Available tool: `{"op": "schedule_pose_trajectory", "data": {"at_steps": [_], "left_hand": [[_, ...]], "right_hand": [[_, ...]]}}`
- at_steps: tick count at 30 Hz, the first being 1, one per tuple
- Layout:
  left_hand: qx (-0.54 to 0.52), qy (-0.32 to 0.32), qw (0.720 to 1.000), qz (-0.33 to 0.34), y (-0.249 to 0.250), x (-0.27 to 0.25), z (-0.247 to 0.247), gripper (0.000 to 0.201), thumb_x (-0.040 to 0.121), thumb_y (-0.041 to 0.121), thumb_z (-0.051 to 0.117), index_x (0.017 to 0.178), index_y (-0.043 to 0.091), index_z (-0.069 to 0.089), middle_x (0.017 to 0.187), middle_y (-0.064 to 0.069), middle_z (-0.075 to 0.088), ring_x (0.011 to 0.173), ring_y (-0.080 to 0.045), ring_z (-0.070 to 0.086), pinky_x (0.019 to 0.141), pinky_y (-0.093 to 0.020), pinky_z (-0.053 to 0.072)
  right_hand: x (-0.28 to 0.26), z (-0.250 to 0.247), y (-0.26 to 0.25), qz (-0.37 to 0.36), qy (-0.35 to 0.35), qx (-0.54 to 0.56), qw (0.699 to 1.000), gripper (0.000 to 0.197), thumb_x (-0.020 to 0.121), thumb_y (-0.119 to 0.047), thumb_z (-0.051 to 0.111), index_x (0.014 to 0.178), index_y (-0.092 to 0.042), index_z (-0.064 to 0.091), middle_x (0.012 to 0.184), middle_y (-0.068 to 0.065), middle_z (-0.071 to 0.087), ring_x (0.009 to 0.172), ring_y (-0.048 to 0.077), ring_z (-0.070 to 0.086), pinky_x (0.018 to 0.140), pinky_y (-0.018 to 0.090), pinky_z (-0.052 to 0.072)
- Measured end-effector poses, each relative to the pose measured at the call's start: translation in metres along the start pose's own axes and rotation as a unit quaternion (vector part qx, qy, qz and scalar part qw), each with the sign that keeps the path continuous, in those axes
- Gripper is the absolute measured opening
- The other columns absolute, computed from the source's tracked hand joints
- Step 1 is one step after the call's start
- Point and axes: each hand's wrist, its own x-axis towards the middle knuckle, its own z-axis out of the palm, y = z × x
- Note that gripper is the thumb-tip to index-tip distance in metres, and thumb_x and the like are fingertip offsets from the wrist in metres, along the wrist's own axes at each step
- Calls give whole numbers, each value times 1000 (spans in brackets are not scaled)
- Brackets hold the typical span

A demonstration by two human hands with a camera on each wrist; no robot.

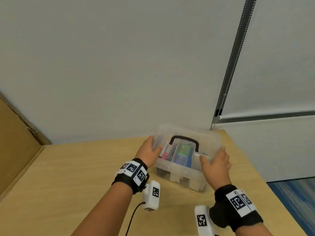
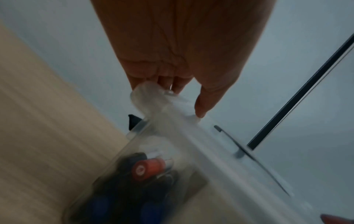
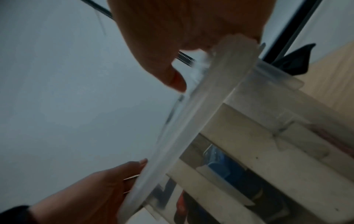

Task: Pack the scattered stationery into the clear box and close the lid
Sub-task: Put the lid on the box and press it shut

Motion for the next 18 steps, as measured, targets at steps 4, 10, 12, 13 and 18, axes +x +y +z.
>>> {"op": "schedule_pose_trajectory", "data": {"at_steps": [4,10,12,13,18], "left_hand": [[6,-20,1000,-17,-8,8,4,51,95,33,50,140,13,37,142,-5,48,127,-23,48,101,-30,37],[-28,18,998,-60,-35,-3,0,63,85,50,59,136,22,35,117,-3,60,101,-22,61,88,-37,50],[-38,33,997,-61,-41,-12,-1,68,83,52,60,137,23,33,115,-3,60,99,-21,61,86,-37,51],[-44,40,996,-62,-43,-17,-1,69,83,53,60,138,23,31,115,-4,60,99,-21,62,85,-37,51],[-77,51,993,-72,-46,-20,0,72,84,52,58,141,22,26,122,-5,61,103,-22,62,91,-41,51]], "right_hand": [[9,9,-3,15,-30,-44,998,90,88,-40,58,150,-7,3,152,16,15,134,41,27,108,47,31],[30,11,-6,-48,-40,-127,990,68,92,-47,48,147,-15,23,147,8,27,121,31,48,93,39,45],[38,11,-9,-68,-62,-134,987,61,96,-41,43,148,-15,25,146,6,28,119,29,52,93,37,44],[42,12,-10,-77,-69,-125,987,56,98,-36,41,148,-15,26,146,7,29,118,28,52,93,36,44],[64,20,-17,-75,-91,-79,990,45,100,-16,37,144,-22,34,144,12,36,116,31,53,97,36,42]]}}
